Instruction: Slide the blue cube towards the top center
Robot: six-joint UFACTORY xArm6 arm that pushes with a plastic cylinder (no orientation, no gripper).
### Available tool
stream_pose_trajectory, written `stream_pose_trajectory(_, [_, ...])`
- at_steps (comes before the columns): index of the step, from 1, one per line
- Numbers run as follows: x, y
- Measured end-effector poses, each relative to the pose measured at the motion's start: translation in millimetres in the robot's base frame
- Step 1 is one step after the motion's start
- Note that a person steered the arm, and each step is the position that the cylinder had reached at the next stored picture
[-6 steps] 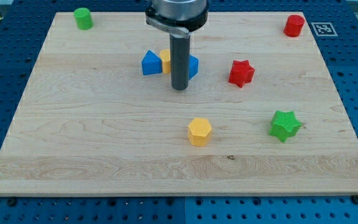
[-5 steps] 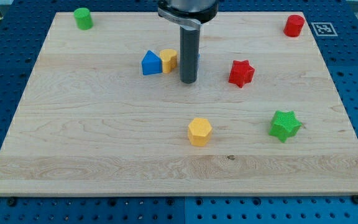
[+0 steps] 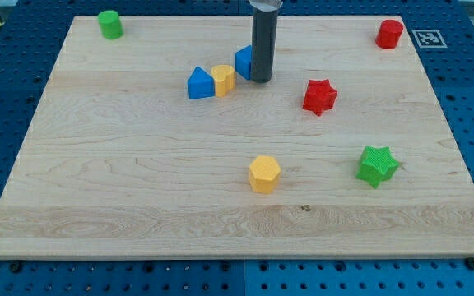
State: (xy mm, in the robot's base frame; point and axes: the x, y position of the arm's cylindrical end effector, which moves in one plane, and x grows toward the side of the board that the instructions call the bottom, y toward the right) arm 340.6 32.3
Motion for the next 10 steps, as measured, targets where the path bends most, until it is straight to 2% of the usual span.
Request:
stream_pose_trajectory(1, [-8, -5])
stream_pose_trajectory(3, [-12, -67])
stream_pose_trajectory(4, [-30, -57])
stream_pose_trajectory(5, [-23, -26])
stream_pose_trajectory(8, [-62, -12])
stream_pose_trajectory(9, [-41, 32])
stream_pose_trajectory(10, [-58, 40])
